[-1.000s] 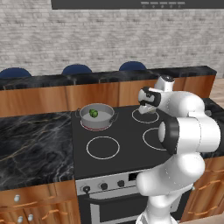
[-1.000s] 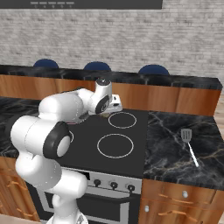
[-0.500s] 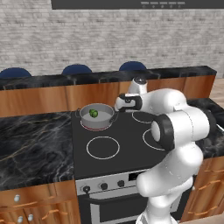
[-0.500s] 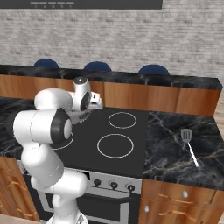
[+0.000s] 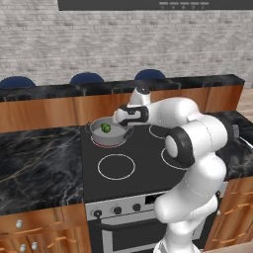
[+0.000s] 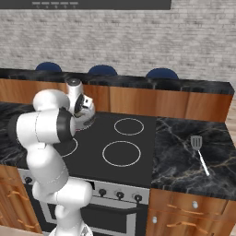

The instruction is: Put the avocado and garlic in the pot. Retrieve the spatula and lightly stir the vegetables in the pot.

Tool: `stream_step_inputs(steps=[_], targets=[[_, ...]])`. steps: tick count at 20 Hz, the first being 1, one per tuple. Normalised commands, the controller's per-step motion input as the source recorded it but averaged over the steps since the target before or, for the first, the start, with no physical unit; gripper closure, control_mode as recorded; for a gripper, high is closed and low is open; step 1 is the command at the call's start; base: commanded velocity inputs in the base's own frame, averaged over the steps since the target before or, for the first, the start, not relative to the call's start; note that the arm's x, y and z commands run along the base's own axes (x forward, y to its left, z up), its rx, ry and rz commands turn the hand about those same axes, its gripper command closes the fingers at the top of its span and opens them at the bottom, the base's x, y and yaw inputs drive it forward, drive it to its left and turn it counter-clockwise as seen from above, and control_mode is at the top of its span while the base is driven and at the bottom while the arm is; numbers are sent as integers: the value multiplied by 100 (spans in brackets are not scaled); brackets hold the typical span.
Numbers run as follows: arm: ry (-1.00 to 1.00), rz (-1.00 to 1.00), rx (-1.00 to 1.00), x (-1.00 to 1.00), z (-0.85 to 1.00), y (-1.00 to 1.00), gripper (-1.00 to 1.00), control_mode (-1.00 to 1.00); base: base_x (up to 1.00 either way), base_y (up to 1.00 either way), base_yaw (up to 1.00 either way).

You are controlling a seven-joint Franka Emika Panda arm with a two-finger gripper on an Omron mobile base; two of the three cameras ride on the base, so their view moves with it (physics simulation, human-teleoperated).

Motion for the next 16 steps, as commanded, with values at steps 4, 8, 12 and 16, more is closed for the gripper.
stream_step_inputs(steps=[4,8,12,16], targets=[[3,6,0,34,-5,32,100,-100,0,0,0],[6,6,0,45,-8,39,100,-100,0,0,0],[1,8,0,23,-11,40,100,-100,0,0,0],[0,3,-1,12,-26,12,100,-100,0,0,0]])
